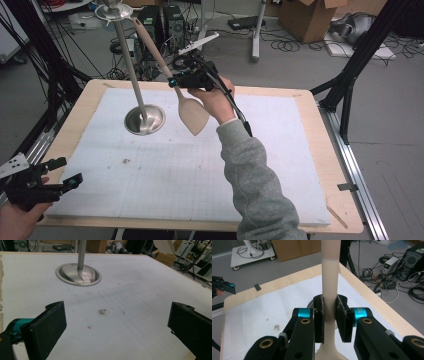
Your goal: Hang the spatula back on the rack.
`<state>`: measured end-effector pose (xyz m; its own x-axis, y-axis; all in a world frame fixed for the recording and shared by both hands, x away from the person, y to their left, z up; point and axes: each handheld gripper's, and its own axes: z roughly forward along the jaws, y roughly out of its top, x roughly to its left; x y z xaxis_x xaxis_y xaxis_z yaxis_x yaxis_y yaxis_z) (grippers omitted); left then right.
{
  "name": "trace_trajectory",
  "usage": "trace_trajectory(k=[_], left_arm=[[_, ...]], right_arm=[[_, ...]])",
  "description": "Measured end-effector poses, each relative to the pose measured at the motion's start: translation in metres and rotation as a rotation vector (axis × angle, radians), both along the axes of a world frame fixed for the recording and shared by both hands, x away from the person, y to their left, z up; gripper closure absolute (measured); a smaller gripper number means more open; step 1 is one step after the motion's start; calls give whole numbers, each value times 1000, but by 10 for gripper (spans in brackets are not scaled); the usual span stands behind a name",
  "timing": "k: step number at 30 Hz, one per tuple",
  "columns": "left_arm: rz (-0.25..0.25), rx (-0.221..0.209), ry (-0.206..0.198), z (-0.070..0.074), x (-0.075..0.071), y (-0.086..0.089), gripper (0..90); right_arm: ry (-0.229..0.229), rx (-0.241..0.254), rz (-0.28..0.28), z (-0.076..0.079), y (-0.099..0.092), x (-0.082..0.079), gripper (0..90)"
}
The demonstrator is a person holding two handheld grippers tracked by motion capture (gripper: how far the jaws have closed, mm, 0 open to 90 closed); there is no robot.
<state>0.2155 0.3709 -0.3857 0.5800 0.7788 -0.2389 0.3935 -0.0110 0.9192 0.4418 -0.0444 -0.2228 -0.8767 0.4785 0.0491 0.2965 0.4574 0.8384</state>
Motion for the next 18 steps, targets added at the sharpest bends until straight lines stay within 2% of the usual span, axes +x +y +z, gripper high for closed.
trace_trajectory(k=[10, 18], left_arm=[[2, -4, 2, -1, 1, 1, 23], [-13, 14, 10, -3, -3, -6, 23]], right_arm=[[20, -22, 9, -7, 18, 7, 787], [17, -23, 17, -13, 27, 13, 787]])
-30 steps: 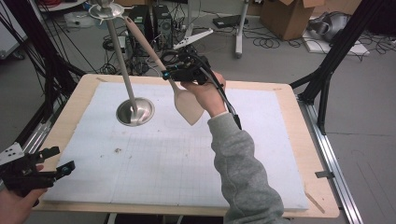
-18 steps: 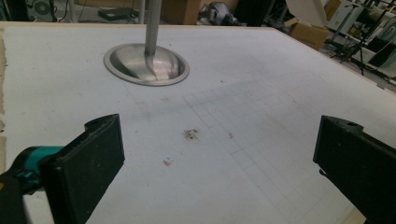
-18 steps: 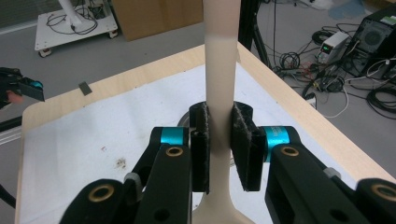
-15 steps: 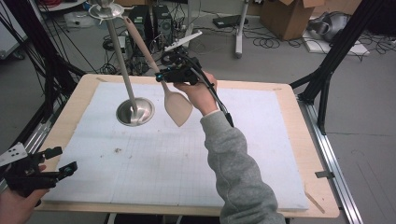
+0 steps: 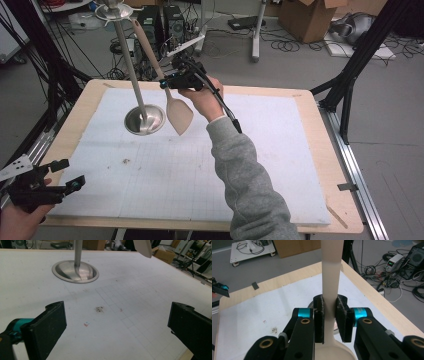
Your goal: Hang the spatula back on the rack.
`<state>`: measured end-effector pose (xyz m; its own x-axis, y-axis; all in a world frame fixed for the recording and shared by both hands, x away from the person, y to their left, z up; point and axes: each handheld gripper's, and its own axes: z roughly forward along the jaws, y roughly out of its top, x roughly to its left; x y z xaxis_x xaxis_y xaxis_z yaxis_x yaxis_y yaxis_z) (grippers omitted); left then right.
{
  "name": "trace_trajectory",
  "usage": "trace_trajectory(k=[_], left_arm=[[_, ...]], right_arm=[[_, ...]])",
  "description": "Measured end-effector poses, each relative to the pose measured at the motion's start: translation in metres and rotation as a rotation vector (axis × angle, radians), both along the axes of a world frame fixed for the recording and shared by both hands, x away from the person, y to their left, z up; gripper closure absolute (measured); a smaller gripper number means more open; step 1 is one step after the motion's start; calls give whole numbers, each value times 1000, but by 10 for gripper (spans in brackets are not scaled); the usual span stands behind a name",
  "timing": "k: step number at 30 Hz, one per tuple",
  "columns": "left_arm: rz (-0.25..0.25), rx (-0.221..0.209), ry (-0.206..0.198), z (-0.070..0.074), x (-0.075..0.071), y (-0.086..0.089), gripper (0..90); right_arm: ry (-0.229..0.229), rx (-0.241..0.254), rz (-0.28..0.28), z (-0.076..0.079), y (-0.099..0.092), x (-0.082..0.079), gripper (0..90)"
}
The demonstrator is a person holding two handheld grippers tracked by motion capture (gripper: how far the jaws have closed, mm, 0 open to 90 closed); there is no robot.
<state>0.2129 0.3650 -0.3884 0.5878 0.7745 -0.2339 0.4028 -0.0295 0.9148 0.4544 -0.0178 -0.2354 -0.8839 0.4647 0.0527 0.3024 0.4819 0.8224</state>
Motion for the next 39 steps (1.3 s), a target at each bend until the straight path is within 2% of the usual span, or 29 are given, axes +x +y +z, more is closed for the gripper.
trace_trajectory(k=[12, 15, 17, 21, 30, 39], left_arm=[[-5, -1, 4, -2, -2, -4, 23], [-13, -29, 2, 1, -4, -4, 23], [-18, -26, -8, 3, -6, -5, 23], [-22, -19, -4, 3, -6, -6, 23], [-13, -9, 0, 1, -8, -5, 23], [-2, -12, 5, -1, -8, -4, 23]], right_arm=[[11, 18, 4, -8, 17, 8, 785], [6, 19, 6, -10, 21, 10, 785], [-3, 23, 1, -11, 24, 11, 786], [-10, 30, 1, -14, 28, 14, 785], [-4, 23, 5, -15, 37, 18, 784], [3, 36, 12, -16, 40, 19, 781]])
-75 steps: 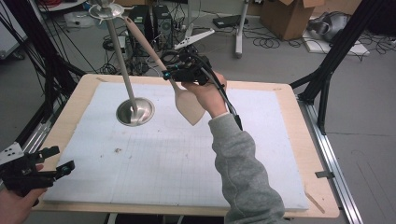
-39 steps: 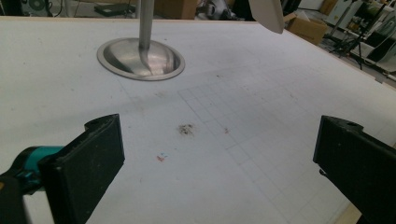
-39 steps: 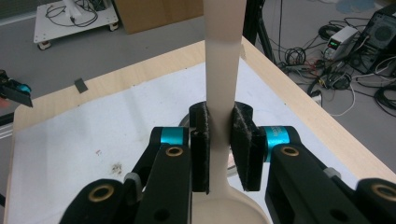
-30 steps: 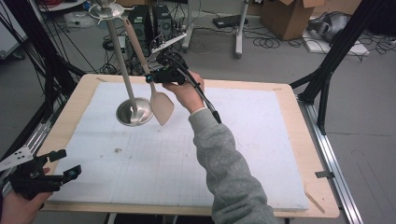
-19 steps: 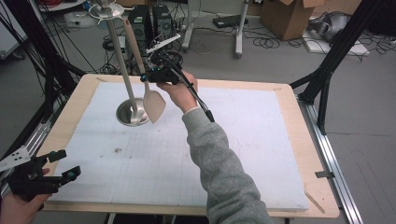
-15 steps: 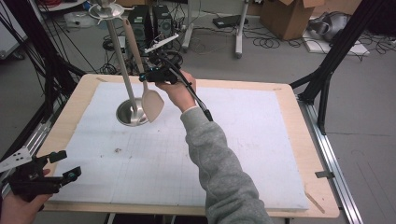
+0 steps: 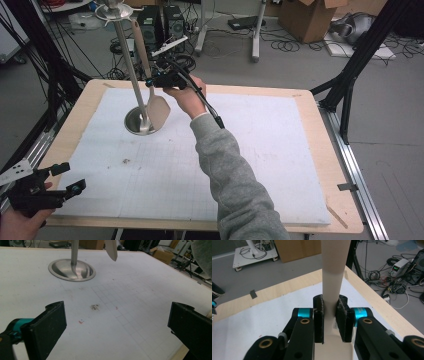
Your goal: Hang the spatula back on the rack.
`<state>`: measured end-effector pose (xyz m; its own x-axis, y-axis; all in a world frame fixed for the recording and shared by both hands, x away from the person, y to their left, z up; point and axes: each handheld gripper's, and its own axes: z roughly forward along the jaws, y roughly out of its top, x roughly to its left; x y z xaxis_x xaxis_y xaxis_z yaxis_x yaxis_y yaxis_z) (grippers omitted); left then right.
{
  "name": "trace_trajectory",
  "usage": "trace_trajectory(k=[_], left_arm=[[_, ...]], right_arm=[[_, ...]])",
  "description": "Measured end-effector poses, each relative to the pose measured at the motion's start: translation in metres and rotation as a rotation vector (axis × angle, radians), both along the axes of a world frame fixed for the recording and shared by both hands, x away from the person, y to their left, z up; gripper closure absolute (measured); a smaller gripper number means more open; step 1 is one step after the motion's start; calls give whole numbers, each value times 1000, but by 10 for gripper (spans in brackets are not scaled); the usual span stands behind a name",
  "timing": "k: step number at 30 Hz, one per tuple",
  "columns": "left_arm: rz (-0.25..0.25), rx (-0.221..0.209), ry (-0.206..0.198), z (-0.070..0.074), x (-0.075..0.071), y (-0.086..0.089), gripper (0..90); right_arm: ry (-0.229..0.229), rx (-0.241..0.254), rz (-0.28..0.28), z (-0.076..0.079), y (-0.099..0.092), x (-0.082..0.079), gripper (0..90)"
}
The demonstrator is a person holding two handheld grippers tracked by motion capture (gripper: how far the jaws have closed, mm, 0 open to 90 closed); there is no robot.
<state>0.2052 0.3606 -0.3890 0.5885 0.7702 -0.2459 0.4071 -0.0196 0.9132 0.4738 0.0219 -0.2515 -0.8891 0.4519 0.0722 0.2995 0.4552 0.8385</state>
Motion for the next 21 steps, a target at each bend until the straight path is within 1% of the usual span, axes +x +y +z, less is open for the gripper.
trace_trajectory(k=[4, 7, 9, 11, 14, 16, 17, 21], left_arm=[[-9, 2, -1, 0, 3, -2, 23], [-13, 4, 0, 0, 5, -3, 23], [-16, 9, -2, 0, 6, -4, 23], [-19, 9, -4, 0, 8, -5, 23], [-22, 7, -19, 2, 9, -7, 23], [-26, 18, -26, 3, 10, -9, 24], [-25, 17, -29, 3, 10, -9, 24], [-31, 16, -31, 4, 13, -11, 24]], right_arm=[[-6, -5, -3, 0, 0, 0, 766], [-17, -10, -10, 0, -2, -1, 661], [-23, -16, -15, -1, -4, -2, 606], [-40, -14, -30, -1, -7, -6, 552], [-27, -11, -38, -2, -12, -7, 452], [-36, -4, -38, -2, -17, -10, 412], [-39, -2, -44, -2, -19, -13, 368], [-35, 1, -57, -3, -30, -23, 282]])
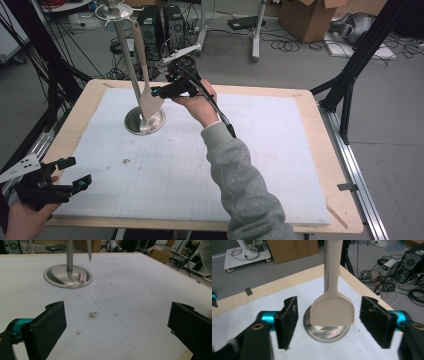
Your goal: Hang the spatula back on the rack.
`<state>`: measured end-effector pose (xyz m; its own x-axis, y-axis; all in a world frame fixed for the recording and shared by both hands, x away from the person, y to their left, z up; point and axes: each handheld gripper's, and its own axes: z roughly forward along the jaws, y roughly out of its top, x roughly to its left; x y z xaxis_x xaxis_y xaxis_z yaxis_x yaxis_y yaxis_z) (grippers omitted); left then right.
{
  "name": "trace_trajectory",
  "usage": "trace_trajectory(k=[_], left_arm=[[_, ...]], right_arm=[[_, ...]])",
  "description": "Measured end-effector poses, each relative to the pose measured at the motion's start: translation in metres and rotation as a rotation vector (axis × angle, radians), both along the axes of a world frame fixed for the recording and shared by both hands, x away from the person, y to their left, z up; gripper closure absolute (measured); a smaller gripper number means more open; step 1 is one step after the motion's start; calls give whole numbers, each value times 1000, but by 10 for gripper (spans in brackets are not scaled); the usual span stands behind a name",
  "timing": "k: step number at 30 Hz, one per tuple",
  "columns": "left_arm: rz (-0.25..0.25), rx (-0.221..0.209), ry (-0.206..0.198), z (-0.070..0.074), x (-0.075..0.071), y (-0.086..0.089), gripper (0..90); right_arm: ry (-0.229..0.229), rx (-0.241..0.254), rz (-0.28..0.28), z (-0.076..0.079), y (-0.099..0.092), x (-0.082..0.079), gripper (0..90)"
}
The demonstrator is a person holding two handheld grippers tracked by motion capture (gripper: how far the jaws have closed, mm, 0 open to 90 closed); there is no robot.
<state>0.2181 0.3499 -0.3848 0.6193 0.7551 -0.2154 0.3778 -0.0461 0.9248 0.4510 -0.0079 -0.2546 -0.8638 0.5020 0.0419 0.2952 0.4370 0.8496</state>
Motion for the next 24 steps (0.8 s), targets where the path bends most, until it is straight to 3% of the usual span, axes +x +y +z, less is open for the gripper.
trace_trajectory(k=[3, 7, 12, 24], left_arm=[[-1, 2, -2, 1, 1, -1, 23], [6, -6, -25, 3, 2, -2, 24], [2, -9, -36, 6, 2, -3, 24], [-5, -10, -59, 10, 1, -9, 24]], right_arm=[[10, 11, -6, 0, -11, -6, 230], [-10, 48, -18, -1, -25, -18, 211], [-37, 43, -23, -5, -40, -31, 207], [-34, 30, -66, -25, -73, -57, 200]])
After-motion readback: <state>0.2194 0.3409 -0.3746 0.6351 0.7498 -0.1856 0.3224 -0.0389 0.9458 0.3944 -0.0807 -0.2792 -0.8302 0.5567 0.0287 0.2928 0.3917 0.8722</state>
